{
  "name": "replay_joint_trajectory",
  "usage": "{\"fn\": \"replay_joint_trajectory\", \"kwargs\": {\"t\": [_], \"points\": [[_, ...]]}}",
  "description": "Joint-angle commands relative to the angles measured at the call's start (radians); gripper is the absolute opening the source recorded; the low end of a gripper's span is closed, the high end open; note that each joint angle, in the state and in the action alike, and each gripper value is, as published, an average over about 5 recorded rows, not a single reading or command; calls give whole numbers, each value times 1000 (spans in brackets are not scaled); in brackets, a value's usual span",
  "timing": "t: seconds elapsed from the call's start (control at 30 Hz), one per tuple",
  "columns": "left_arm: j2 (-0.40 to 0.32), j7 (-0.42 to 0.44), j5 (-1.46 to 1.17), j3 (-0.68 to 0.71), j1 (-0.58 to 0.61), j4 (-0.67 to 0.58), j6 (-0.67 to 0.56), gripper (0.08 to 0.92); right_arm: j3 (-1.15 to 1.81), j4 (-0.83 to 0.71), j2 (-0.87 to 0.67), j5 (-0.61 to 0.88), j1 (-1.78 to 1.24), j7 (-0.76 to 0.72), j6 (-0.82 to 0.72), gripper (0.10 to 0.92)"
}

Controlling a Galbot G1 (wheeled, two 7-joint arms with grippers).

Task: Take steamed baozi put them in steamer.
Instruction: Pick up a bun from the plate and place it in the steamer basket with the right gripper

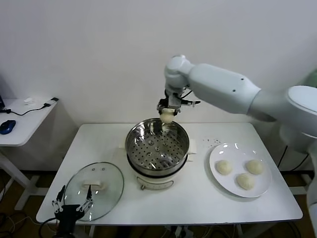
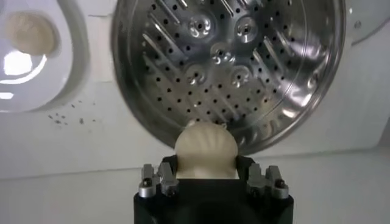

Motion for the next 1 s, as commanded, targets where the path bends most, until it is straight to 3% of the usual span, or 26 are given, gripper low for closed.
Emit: {"fn": "replay_joint_trajectory", "kwargs": {"t": [0.03, 0.57, 0.67, 0.83, 1.0], "points": [[3, -2, -10, -5, 3, 6, 0, 823, 30, -138, 135, -139, -140, 30, 59, 628], [1, -4, -11, 1, -1, 20, -2, 823, 41, -216, 130, -143, -195, 19, 34, 632], [1, -5, -10, 2, -4, 22, -2, 823, 41, -210, 123, -124, -191, 26, 19, 663], [1, -5, -9, 4, -6, 20, 0, 823, 42, -175, 105, -81, -167, 16, 15, 785], [-3, -7, -8, 7, -4, 19, -2, 823, 39, -103, 52, 18, -86, -20, 2, 821]]}}
